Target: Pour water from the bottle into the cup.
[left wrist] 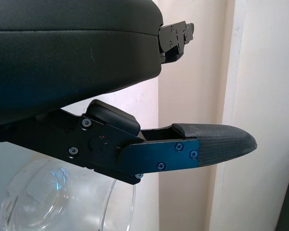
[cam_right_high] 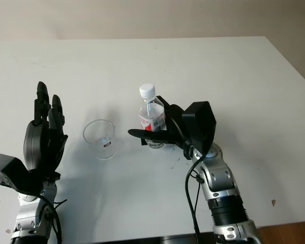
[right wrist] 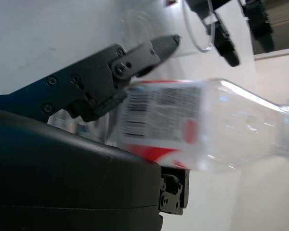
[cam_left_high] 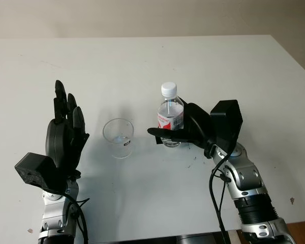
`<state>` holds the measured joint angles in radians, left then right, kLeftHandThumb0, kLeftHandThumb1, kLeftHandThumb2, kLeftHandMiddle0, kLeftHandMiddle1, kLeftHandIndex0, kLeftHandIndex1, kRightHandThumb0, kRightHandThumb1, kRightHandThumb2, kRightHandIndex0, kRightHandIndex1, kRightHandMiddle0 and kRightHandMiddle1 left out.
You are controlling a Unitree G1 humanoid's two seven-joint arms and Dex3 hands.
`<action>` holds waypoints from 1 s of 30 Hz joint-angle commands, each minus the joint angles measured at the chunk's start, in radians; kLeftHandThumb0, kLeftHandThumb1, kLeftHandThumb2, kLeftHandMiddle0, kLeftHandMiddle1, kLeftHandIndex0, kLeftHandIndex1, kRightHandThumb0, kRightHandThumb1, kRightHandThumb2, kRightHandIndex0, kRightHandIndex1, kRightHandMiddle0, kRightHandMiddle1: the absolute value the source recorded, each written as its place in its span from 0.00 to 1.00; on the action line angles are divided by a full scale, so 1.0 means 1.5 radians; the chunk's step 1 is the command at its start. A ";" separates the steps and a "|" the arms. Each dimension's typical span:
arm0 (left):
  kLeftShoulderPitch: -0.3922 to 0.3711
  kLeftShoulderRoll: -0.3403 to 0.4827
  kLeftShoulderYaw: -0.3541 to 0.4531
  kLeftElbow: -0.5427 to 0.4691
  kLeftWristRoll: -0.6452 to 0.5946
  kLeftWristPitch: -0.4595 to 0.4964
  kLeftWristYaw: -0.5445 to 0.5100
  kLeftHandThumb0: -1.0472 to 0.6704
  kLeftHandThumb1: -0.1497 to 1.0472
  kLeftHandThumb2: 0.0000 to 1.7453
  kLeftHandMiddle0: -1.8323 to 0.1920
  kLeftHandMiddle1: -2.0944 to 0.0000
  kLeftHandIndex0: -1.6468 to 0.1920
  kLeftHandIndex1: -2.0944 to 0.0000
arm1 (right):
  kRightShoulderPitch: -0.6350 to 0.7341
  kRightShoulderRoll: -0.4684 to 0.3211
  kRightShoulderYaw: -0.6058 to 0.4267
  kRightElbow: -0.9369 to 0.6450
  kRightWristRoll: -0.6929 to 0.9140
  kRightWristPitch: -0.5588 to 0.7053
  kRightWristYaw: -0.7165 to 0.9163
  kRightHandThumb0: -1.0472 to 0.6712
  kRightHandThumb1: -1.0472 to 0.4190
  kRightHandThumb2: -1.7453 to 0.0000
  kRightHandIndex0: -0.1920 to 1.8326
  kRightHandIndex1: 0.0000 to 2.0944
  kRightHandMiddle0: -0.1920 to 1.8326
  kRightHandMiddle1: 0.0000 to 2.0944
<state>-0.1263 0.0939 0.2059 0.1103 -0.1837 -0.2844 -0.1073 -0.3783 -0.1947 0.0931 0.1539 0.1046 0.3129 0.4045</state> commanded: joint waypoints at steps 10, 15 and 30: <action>0.000 0.007 0.006 -0.001 0.001 0.000 0.000 0.06 1.00 0.30 0.98 1.00 1.00 1.00 | 0.055 0.003 -0.031 0.074 0.036 -0.071 0.041 0.24 0.08 0.97 0.02 0.55 0.00 0.60; -0.001 0.008 0.008 -0.001 -0.004 0.003 -0.005 0.05 1.00 0.29 0.98 1.00 1.00 1.00 | 0.075 0.016 -0.056 0.089 0.052 -0.094 0.026 0.24 0.08 0.97 0.00 0.49 0.00 0.55; -0.005 0.010 0.006 0.011 0.000 -0.007 -0.008 0.06 1.00 0.30 0.99 1.00 1.00 1.00 | 0.113 -0.023 -0.049 0.153 -0.016 -0.381 0.073 0.10 0.09 0.97 0.00 0.00 0.00 0.01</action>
<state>-0.1267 0.1050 0.2179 0.1230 -0.1867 -0.2834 -0.1156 -0.2404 -0.2094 0.0113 0.3762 0.0944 -0.2363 0.5089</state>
